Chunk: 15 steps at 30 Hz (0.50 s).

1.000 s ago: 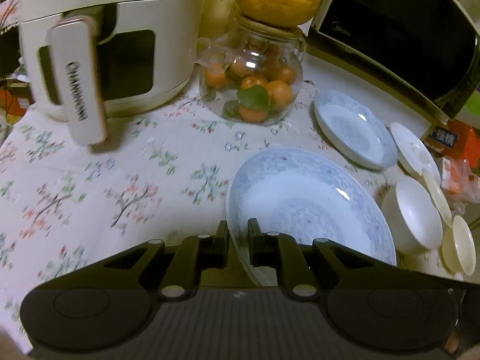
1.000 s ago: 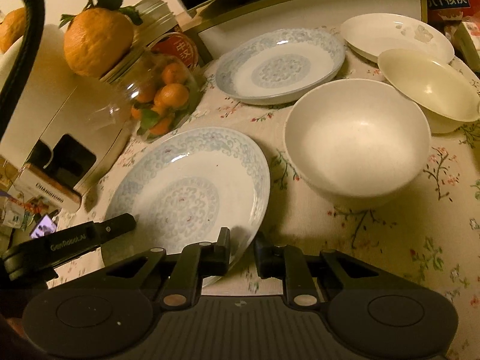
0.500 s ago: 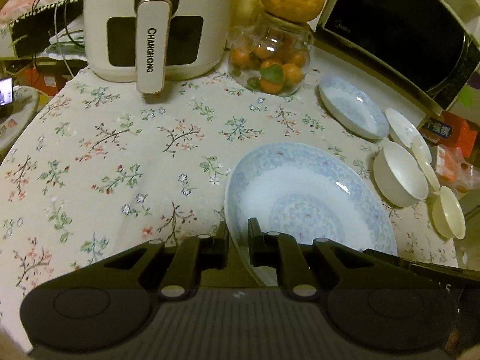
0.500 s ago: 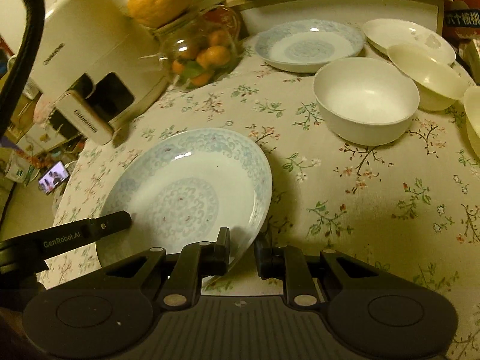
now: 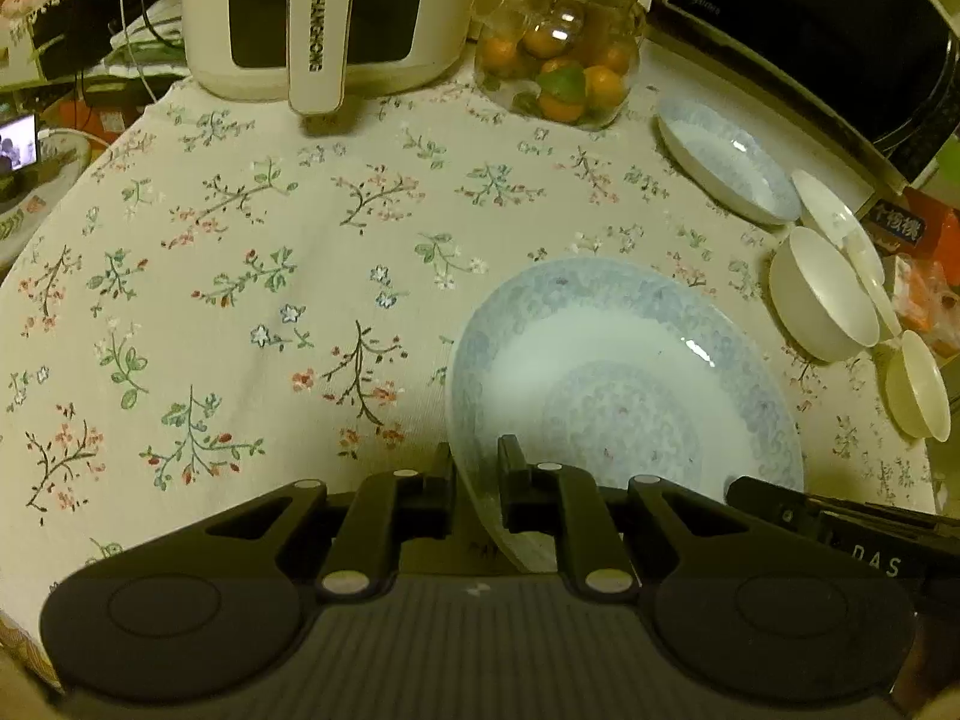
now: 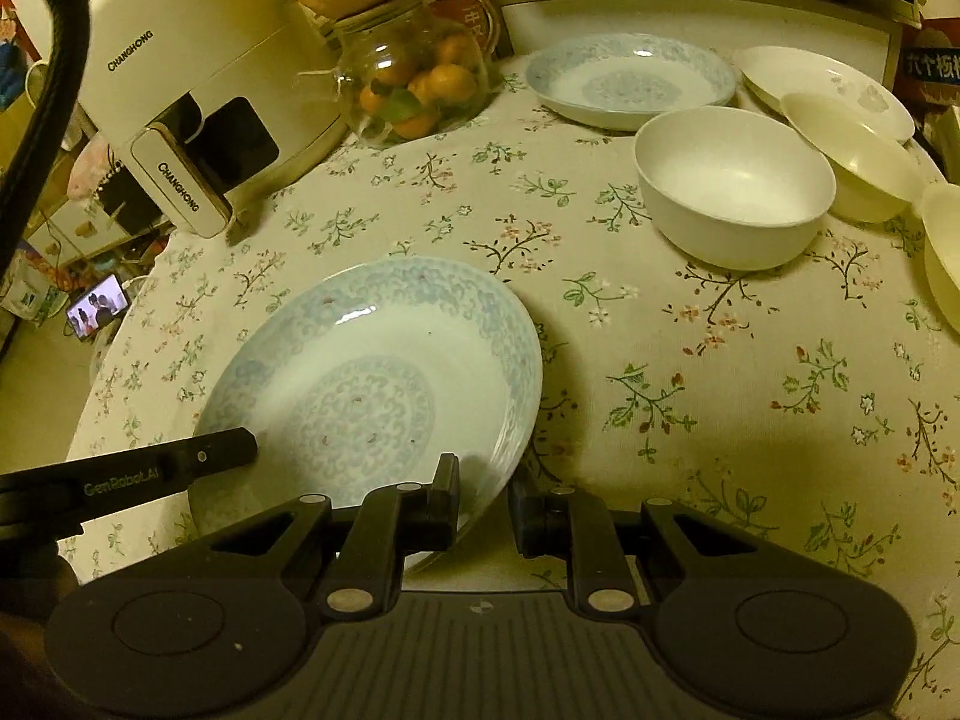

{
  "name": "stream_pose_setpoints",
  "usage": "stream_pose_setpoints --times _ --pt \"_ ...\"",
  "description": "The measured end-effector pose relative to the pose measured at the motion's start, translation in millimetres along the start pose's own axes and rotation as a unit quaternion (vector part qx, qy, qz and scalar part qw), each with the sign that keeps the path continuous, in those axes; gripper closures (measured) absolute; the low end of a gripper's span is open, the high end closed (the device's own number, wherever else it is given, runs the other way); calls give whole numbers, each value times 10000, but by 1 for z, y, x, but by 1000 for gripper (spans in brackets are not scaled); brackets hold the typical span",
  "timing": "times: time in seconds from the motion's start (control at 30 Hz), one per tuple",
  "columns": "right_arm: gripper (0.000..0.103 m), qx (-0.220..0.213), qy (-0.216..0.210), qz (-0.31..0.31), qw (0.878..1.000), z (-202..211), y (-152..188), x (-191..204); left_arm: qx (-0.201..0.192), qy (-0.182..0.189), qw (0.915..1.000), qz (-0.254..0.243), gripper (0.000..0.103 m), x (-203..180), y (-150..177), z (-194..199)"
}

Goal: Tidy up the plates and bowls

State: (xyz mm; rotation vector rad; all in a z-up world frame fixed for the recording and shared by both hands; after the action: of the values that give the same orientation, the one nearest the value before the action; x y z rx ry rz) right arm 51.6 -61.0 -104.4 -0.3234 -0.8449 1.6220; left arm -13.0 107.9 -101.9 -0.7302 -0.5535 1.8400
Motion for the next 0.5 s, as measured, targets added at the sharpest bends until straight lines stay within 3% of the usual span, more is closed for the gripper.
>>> stream_pose_setpoints --times 0.5 --pt "84 100 70 108 9999 -2 4 0 -77 -167 9998 -70 90 3 -2 0"
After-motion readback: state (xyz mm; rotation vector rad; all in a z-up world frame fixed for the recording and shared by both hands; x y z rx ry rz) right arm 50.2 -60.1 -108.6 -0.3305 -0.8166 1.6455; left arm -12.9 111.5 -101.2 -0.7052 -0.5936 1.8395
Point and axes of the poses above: each gripper's, at about its wrist camera, not at the fingertips, and z roughly against the way its jaws point, x to its left, y to its underside, the point moved 1 cm from there along -z, roughly the way its jaws point, and after that the axes turned 14 degrees about -x, right-handed, at the moved point
